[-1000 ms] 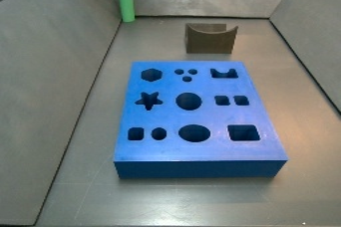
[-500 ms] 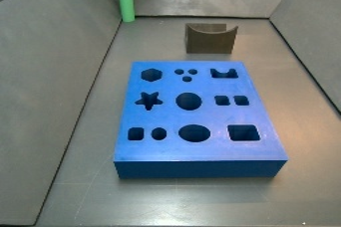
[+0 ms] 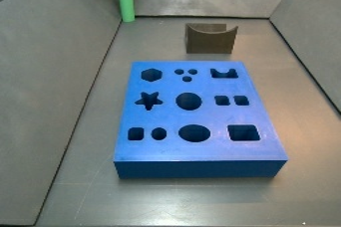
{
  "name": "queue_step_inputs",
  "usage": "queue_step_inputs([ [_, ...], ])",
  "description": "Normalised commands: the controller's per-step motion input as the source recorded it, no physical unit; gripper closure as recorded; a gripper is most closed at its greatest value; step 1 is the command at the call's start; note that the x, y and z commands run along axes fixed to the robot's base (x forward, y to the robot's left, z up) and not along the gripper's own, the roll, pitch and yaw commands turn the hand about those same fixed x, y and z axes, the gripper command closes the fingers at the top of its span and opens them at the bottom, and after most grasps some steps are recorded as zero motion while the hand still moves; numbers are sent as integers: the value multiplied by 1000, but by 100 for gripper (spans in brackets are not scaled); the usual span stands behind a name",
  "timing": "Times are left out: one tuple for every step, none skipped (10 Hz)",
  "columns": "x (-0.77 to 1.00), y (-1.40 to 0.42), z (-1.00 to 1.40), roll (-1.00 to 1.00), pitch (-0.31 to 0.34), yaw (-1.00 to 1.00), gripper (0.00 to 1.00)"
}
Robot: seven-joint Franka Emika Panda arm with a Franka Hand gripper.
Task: Pick up the oval object. Move up. Move to above the board. Insert the oval object.
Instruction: Pick up the oval object.
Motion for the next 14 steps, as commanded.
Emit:
queue_step_inputs([
  [17, 0, 0, 34, -11, -20, 0],
  [0, 0, -29, 0, -23, 40, 0],
  [-43, -91, -231, 0, -40, -9, 0],
  [-3, -211, -329, 16, -20, -111, 0],
  [0, 0, 0, 11, 3, -129, 0],
  [0, 0, 0, 0, 0, 0, 100],
  [-49, 0, 0, 30, 0, -6, 100],
  [0, 0, 0, 0, 0, 0, 100],
  [0, 0, 0, 0, 0, 0, 100],
  [0, 0, 0, 0, 0, 0, 100],
  [0, 0, 0, 0, 0, 0, 100],
  [0, 0, 0, 0, 0, 0, 100],
  [0, 0, 0, 0, 0, 0, 100],
  [0, 0, 0, 0, 0, 0, 100],
])
